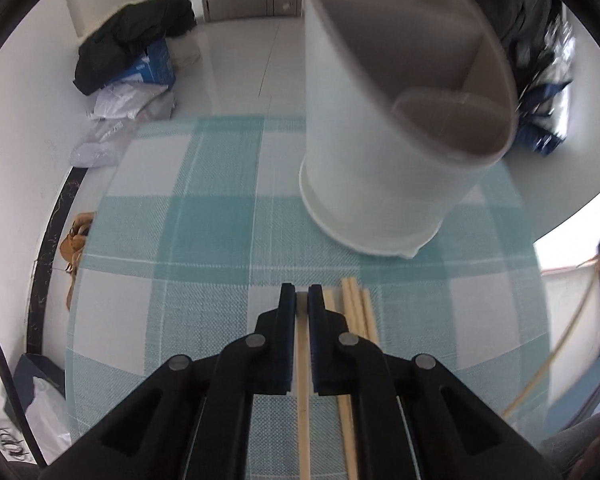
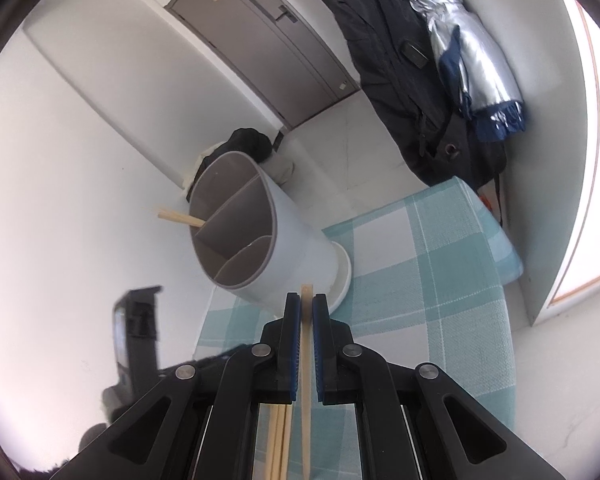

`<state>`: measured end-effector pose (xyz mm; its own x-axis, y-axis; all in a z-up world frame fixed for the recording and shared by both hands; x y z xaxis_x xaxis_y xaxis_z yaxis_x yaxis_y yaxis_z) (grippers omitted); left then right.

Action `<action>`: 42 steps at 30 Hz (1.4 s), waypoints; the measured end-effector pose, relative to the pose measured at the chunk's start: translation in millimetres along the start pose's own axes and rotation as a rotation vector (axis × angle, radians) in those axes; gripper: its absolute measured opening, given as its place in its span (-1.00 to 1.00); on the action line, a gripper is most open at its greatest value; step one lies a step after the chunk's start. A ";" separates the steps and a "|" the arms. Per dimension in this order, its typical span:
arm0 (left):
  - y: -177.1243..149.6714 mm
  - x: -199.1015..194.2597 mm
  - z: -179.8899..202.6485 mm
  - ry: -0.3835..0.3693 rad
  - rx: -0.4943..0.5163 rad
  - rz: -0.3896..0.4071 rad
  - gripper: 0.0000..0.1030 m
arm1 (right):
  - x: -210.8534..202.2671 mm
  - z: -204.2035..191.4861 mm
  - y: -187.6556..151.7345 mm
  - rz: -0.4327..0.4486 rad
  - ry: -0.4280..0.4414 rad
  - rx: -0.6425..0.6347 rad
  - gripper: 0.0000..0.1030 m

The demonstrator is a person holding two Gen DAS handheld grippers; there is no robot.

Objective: Organize utensils
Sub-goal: 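Lift the chopstick with the right gripper while the left gripper grasps another chopstick, then carry both chopsticks over the caddy and lower them into its compartments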

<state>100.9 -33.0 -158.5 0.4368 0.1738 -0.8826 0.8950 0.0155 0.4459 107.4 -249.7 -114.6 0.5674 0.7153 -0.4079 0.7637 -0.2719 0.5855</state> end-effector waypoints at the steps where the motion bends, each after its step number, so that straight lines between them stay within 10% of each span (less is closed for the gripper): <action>1: 2.8 -14.8 -4.2 0.000 -0.008 0.057 -0.95 | -0.8 -4.3 -0.4 0.002 -0.001 -0.018 -0.90; 11: 12.1 -107.2 -22.6 -0.112 -0.075 0.411 -0.95 | -14.2 -74.9 -12.2 0.058 -0.005 -0.335 -0.90; 42: 19.4 -115.8 -34.2 -0.138 0.024 0.345 -0.96 | -24.9 -104.4 -31.8 0.119 -0.064 -0.396 -0.90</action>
<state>64.6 -19.1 -42.5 0.7199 0.0300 -0.6934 0.6940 -0.0440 0.7186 36.9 -191.6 -49.9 0.6718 0.6491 -0.3569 0.5217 -0.0726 0.8500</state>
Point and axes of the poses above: each gripper's, at about its wrist camera, not at the fingertips, and x roughly the way its jaws point, z to its right, y to its top, the point moved 7 cm from there along x, roughly the way its jaws point, and after that the axes turned 14 degrees about y, right-handed, at the moved point
